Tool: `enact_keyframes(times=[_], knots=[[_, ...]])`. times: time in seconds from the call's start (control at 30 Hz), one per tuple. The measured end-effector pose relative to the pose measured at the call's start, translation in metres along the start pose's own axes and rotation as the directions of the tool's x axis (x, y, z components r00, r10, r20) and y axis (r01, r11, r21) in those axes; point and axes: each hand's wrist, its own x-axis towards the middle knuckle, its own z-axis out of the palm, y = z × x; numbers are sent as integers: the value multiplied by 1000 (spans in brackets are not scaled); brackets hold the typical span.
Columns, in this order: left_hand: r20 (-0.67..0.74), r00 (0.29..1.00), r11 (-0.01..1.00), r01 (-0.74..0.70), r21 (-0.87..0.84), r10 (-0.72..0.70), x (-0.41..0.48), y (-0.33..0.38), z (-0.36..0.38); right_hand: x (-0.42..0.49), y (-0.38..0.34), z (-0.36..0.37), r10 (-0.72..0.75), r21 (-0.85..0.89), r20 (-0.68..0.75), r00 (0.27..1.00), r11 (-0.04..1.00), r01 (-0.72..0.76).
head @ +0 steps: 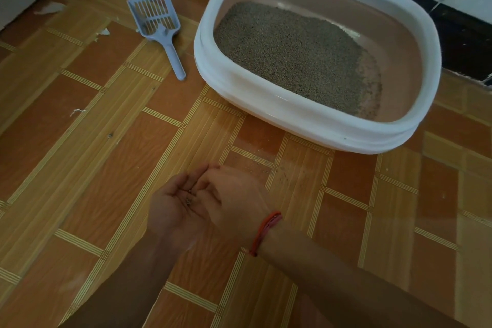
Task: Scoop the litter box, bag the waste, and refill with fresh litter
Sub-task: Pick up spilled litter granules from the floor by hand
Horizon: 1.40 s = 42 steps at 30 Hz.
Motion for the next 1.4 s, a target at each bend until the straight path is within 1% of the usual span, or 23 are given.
enact_keyframes(times=[0.07, 0.13, 0.2, 0.27, 0.33, 0.43, 0.67, 0.73, 0.9, 1.0, 1.07, 1.13, 1.23, 1.33, 1.4], knots=[[-25, 999, 999, -31, -13, 30, 1, 0, 1, 4, 12, -10, 47, 3, -65, 997, 999, -47], [-35, 999, 999, -36, -16, 35, 1, 0, 2, 8, 31, -21, 129, -17, -106, 986, 991, -131], [-42, 999, 999, -33, -10, 33, 0, 0, 2, 11, 54, -30, 233, -52, -127, 964, 969, -241], [-44, 999, 999, -31, -13, 31, 0, 0, 3, 12, 75, -33, 319, -79, -116, 941, 941, -329], [-50, 998, 999, -31, -15, 30, 0, 0, 3, 13, 88, -33, 362, -89, -102, 926, 924, -371], [-57, 998, 1000, -26, -16, 25, 0, 1, 2, 13, 94, -31, 376, -86, -100, 921, 919, -385], [-65, 998, 999, -28, -18, 27, 1, 1, 1, 17, 95, -26, 379, -49, -91, 921, 922, -384], [-68, 997, 999, -30, -18, 29, 2, 1, 1, 19, 94, -25, 381, -61, -90, 920, 920, -387], [-69, 997, 999, -34, -3, 33, 2, -1, 1, 23, 90, -26, 365, -153, -68, 928, 916, -371], [-66, 997, 999, -37, 7, 38, 2, -1, 1, 20, 77, -28, 346, -125, -67, 936, 928, -352], [-60, 997, 999, -37, 11, 38, 2, -2, 1, 16, 59, -25, 312, -88, -66, 948, 944, -317], [-43, 998, 999, -34, 8, 35, 2, -3, 2, 12, 37, -19, 246, -36, -46, 968, 968, -247], [-23, 1000, 1000, -12, 23, 13, 1, -3, 1, 5, 6, -10, 153, 57, 40, 987, 986, -155], [15, 997, 995, 74, 65, -75, -1, -3, -2, 1, -11, -3, 76, 35, 66, 995, 996, -78], [34, 993, 993, 107, 47, -109, -2, -3, 0, -1, -17, -1, 53, 10, 101, 994, 999, -54]])
